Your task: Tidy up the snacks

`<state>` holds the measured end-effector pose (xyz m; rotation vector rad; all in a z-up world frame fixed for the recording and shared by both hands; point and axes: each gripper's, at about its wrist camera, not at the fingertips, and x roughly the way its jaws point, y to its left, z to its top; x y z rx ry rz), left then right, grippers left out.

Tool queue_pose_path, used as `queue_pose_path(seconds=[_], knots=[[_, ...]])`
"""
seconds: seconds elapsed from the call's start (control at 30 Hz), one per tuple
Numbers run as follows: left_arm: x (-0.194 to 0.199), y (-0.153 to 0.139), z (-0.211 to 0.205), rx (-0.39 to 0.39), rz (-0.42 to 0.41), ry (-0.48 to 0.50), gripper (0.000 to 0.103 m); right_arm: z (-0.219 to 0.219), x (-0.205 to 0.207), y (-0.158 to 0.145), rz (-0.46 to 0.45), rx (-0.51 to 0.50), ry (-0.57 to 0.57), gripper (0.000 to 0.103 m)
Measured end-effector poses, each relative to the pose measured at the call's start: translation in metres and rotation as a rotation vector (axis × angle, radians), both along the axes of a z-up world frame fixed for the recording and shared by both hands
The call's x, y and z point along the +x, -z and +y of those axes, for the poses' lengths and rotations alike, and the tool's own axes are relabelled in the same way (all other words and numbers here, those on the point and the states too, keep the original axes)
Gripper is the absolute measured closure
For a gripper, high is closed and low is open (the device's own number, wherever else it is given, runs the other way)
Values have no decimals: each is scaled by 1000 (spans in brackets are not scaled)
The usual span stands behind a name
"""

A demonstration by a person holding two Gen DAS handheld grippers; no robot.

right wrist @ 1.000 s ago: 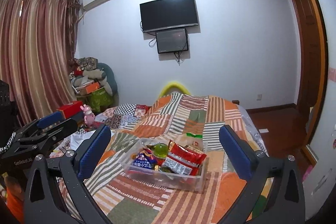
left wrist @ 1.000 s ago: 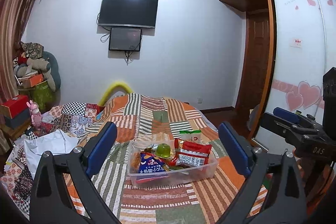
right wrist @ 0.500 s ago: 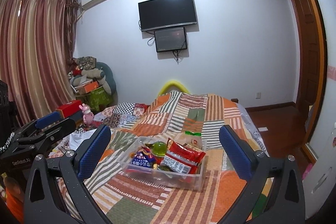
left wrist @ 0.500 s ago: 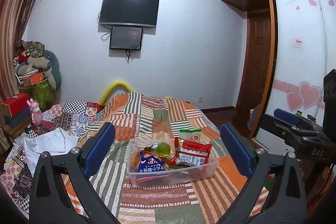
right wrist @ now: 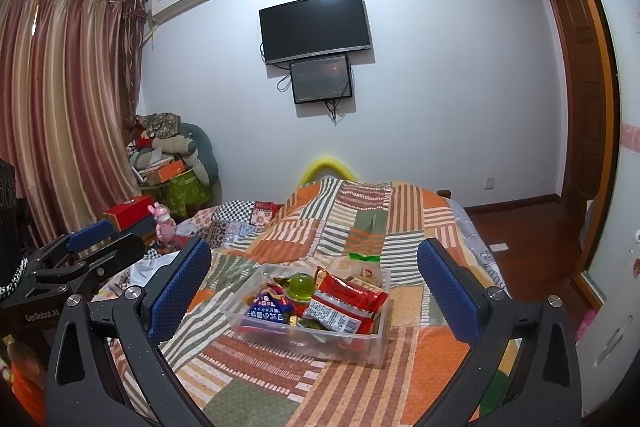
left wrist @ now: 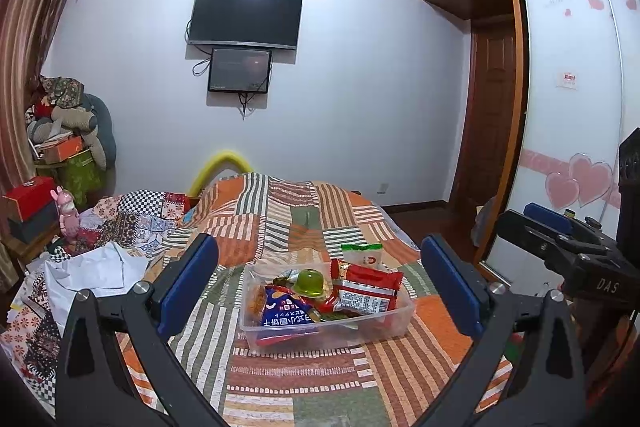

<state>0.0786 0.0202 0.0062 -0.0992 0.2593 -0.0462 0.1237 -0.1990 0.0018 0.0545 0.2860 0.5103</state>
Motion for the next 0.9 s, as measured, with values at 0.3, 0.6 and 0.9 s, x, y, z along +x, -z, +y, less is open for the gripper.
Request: queue_pose_path(seconds=[0.3,0.6,0.9], knots=[[0,0,-1,-7,2,23,0,1,0,-1,-7,-4,8,0],[2,0,1,-17,11,40,0,1,0,-1,-8,-3,9,0],[1,0,1,-11,7,55,0,0,1,-2,-9,-9,10,0]])
